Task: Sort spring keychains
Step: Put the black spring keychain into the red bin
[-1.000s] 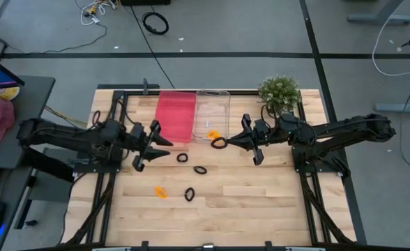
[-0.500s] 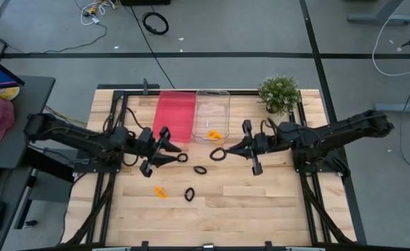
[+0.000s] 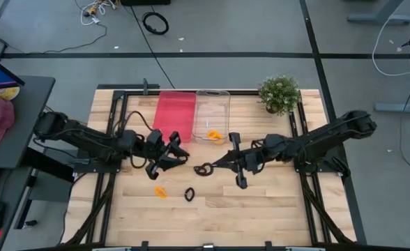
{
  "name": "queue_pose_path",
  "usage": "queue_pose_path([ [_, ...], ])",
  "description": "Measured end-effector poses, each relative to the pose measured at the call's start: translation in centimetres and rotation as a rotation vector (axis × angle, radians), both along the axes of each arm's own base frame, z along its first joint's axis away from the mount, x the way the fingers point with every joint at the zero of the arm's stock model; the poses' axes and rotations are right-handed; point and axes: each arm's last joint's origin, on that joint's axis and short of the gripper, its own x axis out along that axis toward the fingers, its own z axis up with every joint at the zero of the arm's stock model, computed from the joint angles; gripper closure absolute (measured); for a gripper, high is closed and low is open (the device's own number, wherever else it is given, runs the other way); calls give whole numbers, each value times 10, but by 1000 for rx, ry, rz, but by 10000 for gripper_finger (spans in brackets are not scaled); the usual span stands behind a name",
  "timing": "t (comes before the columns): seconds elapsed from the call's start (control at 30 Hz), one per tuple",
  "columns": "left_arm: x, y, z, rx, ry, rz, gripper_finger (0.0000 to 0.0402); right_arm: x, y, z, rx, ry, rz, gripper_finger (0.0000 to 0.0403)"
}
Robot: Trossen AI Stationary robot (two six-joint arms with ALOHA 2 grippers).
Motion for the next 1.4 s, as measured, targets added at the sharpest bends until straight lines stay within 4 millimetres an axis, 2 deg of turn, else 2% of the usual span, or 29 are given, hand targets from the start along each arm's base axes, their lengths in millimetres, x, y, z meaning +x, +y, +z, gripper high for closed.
queue_pose_path([
  [0.2, 17, -12, 4, -42, 30, -105, 248, 5, 11, -2, -78, -103, 10, 403],
  [0.73, 57, -40, 8, -59, 64, -212, 248, 6, 10, -7, -94, -56, -92, 403],
  [1.07, 61, -42, 11, -7, 58, -229, 249, 7, 9, -11, -105, -20, -110, 403],
  [1.4, 65, -35, 7, -9, 103, -184, 257, 8, 10, -14, -134, 8, -110, 403],
])
